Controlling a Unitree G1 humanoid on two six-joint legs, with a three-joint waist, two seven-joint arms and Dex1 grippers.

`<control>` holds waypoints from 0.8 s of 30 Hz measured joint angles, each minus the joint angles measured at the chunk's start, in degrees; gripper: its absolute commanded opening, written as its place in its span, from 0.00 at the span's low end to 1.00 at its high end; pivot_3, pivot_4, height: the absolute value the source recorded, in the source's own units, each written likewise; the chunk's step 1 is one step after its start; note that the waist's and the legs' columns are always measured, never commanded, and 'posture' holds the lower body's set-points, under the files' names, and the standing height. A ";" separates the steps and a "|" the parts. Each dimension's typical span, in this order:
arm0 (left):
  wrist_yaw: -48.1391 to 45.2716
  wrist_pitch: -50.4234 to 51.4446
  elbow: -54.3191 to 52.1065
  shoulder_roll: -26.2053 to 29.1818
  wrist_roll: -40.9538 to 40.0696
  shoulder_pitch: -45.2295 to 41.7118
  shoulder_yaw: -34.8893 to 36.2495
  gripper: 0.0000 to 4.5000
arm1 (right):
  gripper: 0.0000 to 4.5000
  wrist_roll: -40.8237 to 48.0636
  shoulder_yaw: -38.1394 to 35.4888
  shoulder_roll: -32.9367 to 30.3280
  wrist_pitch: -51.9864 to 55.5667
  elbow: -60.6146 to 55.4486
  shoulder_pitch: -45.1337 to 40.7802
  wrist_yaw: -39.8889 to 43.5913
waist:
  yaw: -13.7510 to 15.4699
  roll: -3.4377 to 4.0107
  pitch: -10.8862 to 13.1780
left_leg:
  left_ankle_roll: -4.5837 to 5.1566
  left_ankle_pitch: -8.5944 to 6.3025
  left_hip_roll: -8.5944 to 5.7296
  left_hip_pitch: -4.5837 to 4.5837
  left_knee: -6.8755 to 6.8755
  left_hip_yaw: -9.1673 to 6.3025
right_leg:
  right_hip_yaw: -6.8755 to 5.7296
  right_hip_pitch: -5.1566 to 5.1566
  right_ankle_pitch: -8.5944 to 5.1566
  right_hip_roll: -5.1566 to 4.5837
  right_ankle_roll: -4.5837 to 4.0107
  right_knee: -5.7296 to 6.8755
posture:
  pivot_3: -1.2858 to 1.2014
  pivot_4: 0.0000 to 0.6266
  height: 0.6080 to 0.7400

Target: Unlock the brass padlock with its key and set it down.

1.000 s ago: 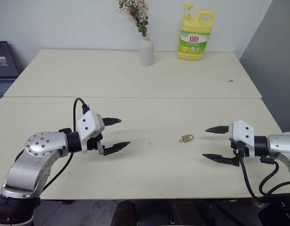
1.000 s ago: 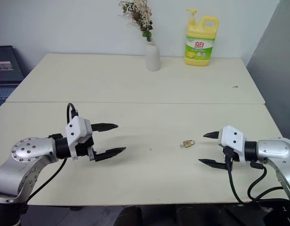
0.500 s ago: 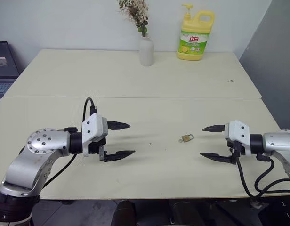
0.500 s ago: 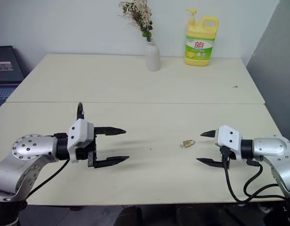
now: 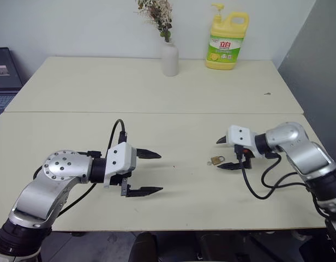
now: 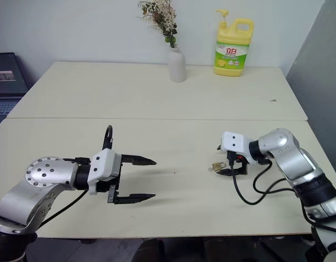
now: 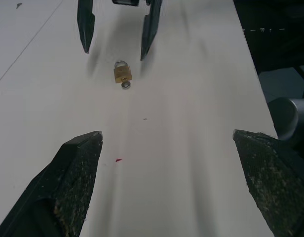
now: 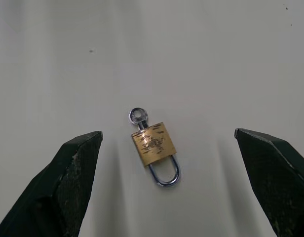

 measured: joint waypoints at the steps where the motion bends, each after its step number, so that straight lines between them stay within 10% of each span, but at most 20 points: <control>1: 0.00 -0.21 -0.01 0.01 0.11 0.16 -0.01 0.99 | 1.00 -0.60 0.72 0.54 -0.18 1.05 -0.47 0.71 | 0.01 0.00 0.00 | 0.00 0.00 0.00 0.00 0.00 0.00 | 0.00 0.00 0.00 0.00 0.00 0.00 | 0.52 0.24 1.00; 14: -0.05 -1.85 -0.02 0.44 0.97 1.47 -0.01 0.99 | 1.00 -6.29 3.55 4.11 -8.04 9.58 -2.57 4.59 | 0.10 0.01 0.00 | 0.00 0.00 0.00 0.01 0.01 0.00 | 0.00 0.00 0.01 0.00 -0.01 0.04 | 0.52 0.24 1.00; 24: -0.99 -2.20 -0.01 0.59 1.51 1.46 -0.09 1.00 | 0.27 -7.72 3.49 5.89 -9.94 11.95 -2.99 6.10 | 0.04 0.01 -0.01 | 0.01 0.00 0.00 0.05 0.04 0.00 | 0.00 0.01 0.02 0.00 -0.02 0.11 | 0.52 0.24 1.00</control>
